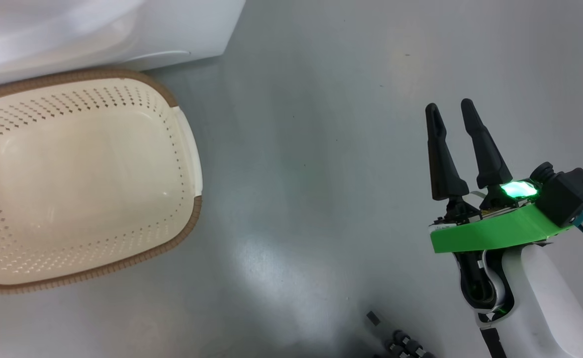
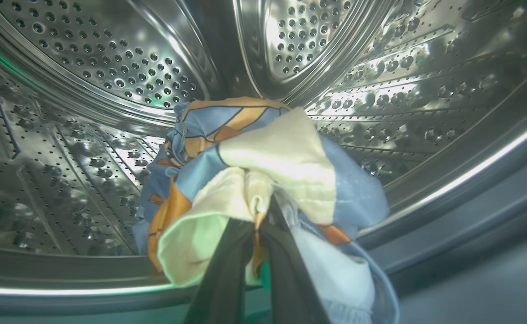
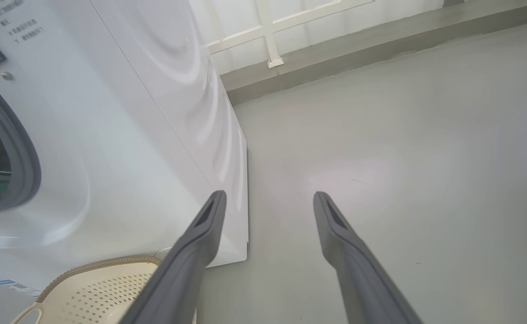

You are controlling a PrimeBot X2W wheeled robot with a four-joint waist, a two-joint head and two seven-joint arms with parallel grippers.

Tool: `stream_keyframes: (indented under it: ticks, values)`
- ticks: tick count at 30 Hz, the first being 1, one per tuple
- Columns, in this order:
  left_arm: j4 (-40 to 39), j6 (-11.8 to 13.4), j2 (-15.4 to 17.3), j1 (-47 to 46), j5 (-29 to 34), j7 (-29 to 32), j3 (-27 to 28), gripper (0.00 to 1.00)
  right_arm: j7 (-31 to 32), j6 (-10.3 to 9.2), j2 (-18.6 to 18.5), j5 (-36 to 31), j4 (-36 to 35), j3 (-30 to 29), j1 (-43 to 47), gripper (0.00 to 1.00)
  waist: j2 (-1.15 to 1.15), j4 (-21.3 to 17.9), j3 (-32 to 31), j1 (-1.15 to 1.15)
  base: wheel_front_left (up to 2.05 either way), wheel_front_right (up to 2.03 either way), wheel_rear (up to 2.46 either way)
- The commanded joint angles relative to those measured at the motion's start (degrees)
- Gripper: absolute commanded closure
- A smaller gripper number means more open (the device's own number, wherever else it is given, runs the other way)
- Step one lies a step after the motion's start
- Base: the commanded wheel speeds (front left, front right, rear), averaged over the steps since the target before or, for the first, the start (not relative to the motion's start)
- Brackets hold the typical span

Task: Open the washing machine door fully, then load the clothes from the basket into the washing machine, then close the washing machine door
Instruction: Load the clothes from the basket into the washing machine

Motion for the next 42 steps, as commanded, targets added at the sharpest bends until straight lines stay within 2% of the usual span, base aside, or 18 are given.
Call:
stream_keyframes:
  ticks: [1,12,21,34,42]
  values:
    - [-0.38,-0.21,2.19,-0.96,-0.32,-0.36,0.47,0.0,-0.28,0.31,-0.26,0.19,-1.04,0.96,0.81,0.0,0.0,0.37,-0.65,0.0,0.0,0.0,0.0]
    - [-0.61,-1.11,-0.91,4.16,-4.77,-1.3,2.86,0.0,-0.28,0.31,-0.26,-1.32,-0.46,0.16,1.47,0.0,0.0,3.26,-5.42,0.0,0.0,0.0,0.0]
    - [-12.92,-1.35,-3.94,17.73,-7.11,-1.36,8.2,0.0,-0.28,0.31,-0.26,-3.98,0.84,-0.97,3.91,0.0,0.0,6.72,-12.67,0.0,0.0,0.0,0.0]
    - [-27.44,-1.06,-10.85,37.52,-1.63,-1.36,16.99,0.0,-0.28,0.31,-3.62,-4.56,2.47,-1.49,8.89,0.0,0.0,11.46,-23.69,0.0,0.0,0.0,0.0]
    - [-34.71,-1.35,-13.32,48.53,1.23,-1.37,21.78,0.0,-0.28,0.31,-5.23,-4.36,2.57,-2.57,12.62,0.0,0.0,13.56,-28.49,0.0,0.0,0.0,0.0]
